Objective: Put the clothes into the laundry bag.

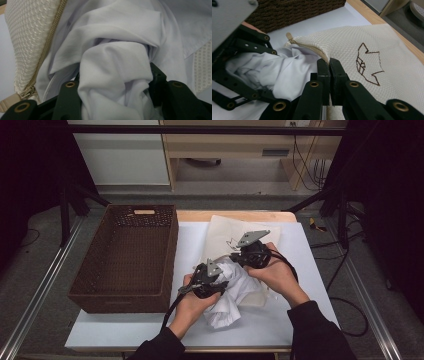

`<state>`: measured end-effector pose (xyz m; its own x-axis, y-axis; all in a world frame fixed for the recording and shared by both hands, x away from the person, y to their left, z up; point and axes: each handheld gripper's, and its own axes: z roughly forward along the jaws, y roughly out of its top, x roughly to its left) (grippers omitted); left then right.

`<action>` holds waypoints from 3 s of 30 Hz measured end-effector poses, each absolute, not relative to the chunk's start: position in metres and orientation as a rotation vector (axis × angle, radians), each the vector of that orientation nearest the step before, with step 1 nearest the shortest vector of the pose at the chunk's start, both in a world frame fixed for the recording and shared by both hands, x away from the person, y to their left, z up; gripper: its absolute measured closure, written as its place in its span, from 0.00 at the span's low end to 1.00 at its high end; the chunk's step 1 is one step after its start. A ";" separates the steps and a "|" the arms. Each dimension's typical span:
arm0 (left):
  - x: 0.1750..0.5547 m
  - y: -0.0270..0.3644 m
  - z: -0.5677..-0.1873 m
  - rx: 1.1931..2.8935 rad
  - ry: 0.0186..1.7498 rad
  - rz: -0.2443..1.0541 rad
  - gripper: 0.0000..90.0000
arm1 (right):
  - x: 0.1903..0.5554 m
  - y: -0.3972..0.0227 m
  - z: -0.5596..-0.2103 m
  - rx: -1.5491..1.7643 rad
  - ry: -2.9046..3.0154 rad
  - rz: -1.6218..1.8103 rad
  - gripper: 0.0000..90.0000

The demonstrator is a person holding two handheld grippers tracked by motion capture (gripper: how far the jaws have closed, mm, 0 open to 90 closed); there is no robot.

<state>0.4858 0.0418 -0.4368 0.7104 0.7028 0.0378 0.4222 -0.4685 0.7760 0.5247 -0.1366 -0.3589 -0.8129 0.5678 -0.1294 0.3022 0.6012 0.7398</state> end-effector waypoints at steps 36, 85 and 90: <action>0.497 0.036 -0.439 1.893 0.883 0.516 0.31 | 0.524 -0.142 -0.375 0.741 2.490 1.022 0.98; 0.412 0.097 -0.412 1.926 0.836 0.506 0.74 | 0.502 -0.151 -0.387 0.765 2.346 1.112 0.98; 0.410 0.095 -0.419 1.956 0.829 0.477 0.89 | 0.502 -0.150 -0.389 0.768 2.347 1.110 0.98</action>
